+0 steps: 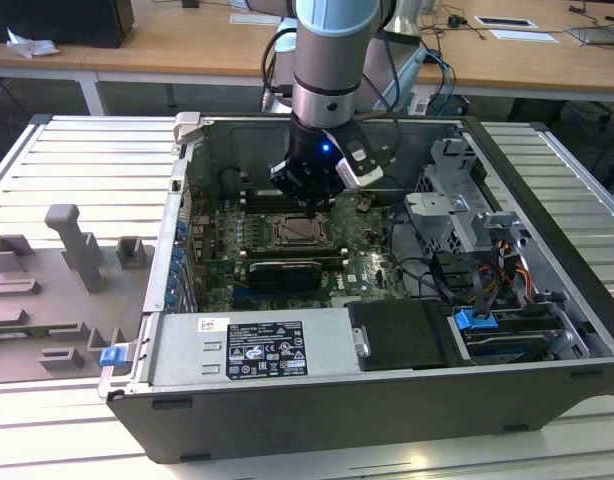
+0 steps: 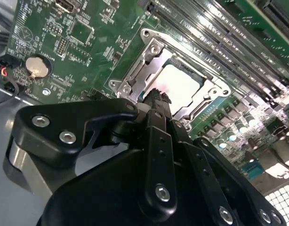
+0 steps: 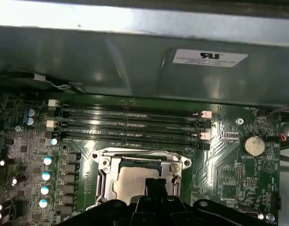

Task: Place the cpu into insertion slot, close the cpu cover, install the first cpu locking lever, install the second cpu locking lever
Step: 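Install the second cpu locking lever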

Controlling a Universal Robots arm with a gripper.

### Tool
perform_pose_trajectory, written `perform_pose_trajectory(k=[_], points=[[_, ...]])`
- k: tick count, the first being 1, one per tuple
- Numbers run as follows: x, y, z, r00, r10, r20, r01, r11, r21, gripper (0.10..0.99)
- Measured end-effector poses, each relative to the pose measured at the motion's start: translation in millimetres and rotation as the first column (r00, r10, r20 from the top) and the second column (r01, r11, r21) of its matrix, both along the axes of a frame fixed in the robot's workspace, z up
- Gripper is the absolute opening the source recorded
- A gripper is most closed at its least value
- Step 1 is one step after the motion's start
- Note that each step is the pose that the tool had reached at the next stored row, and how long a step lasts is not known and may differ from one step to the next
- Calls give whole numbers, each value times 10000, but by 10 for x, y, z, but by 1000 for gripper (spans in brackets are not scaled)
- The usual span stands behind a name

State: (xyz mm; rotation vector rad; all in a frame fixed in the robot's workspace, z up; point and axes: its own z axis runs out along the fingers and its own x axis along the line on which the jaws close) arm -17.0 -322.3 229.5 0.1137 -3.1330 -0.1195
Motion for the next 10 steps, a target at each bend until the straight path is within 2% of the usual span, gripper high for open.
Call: perform_pose_trajectory(k=[2, 4, 5, 7, 10], points=[[0, -3, 107, 10000, 1, 0, -1, 10000, 1, 106], [-5, -19, 113, 10000, 2, 1, -2, 10000, 4, 106], [-18, -84, 113, 10000, 1, 2, -1, 10000, 5, 106], [-32, -176, 112, 10000, 0, 2, 0, 10000, 10, 106], [-42, -278, 108, 10000, 1, 2, -1, 10000, 19, 106]])
